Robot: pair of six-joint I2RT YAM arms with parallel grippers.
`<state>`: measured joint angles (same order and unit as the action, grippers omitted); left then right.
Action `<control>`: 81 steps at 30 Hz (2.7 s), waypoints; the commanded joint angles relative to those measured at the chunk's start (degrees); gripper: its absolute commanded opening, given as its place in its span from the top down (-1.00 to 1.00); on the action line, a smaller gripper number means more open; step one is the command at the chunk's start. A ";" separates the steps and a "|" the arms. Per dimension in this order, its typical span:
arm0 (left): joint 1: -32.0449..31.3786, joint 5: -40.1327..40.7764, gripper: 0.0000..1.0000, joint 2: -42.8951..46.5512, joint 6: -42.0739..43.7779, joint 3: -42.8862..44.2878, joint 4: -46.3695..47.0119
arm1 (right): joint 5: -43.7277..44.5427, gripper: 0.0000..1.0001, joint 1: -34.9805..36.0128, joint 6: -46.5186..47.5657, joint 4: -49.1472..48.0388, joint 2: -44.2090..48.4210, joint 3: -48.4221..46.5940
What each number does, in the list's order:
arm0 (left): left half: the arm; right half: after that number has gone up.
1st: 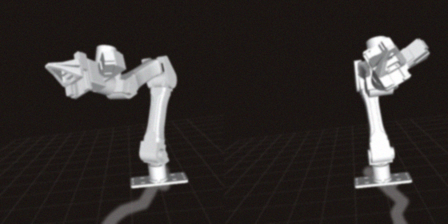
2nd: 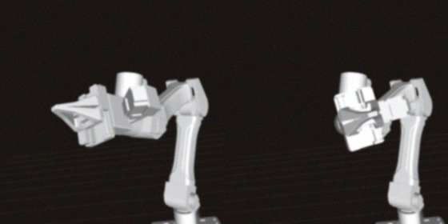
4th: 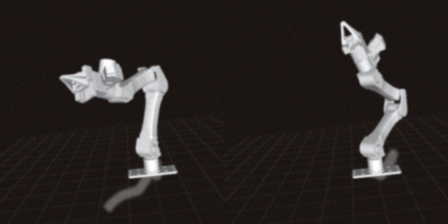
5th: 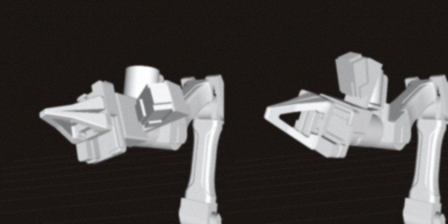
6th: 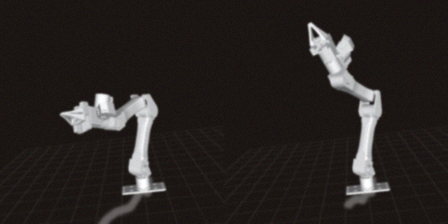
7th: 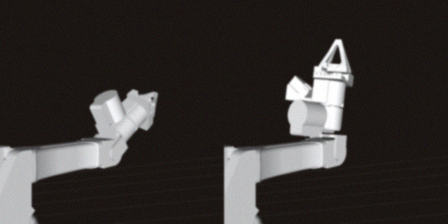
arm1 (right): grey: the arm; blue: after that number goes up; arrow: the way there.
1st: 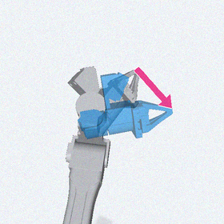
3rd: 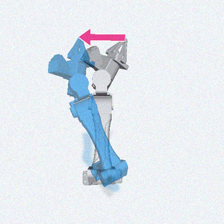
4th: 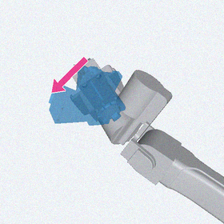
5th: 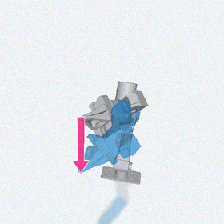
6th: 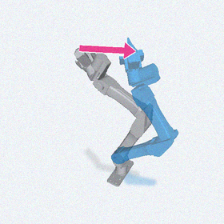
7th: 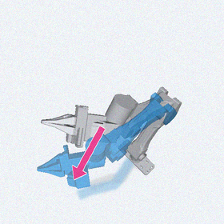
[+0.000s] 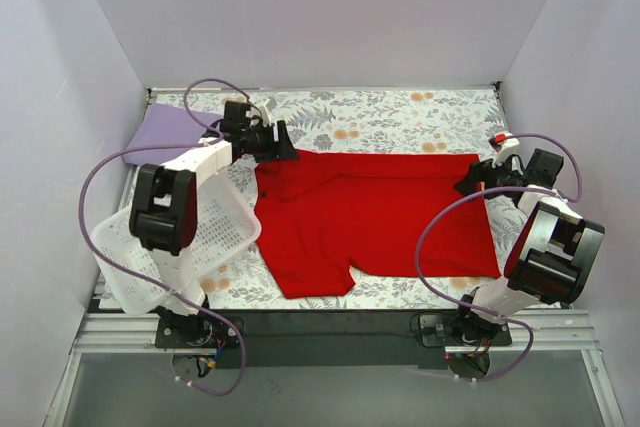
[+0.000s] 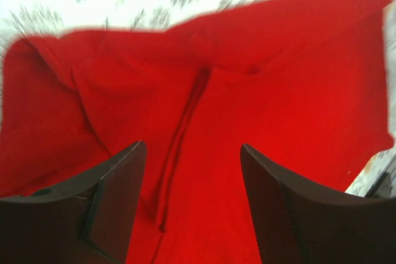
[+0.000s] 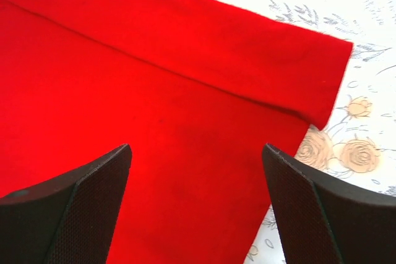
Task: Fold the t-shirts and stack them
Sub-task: Fold the tshirt
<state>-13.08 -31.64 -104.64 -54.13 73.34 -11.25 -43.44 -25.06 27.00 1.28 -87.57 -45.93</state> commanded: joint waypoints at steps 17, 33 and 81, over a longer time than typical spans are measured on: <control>-7.39 1.75 -0.11 -15.15 7.72 14.64 -13.10 | -4.20 -0.85 -0.87 1.03 4.61 -2.43 -1.26; -9.15 1.76 0.25 -16.03 10.27 15.43 -16.00 | -4.99 -0.86 -1.75 1.47 5.14 -3.05 -1.53; -17.59 16.53 -0.03 -2.31 4.21 1.87 -3.08 | -8.15 -0.92 -3.24 3.14 10.50 -4.80 -4.25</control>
<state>-30.81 -16.53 -105.16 -48.58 71.31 -12.21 -49.91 -28.05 28.95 10.46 -92.03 -47.94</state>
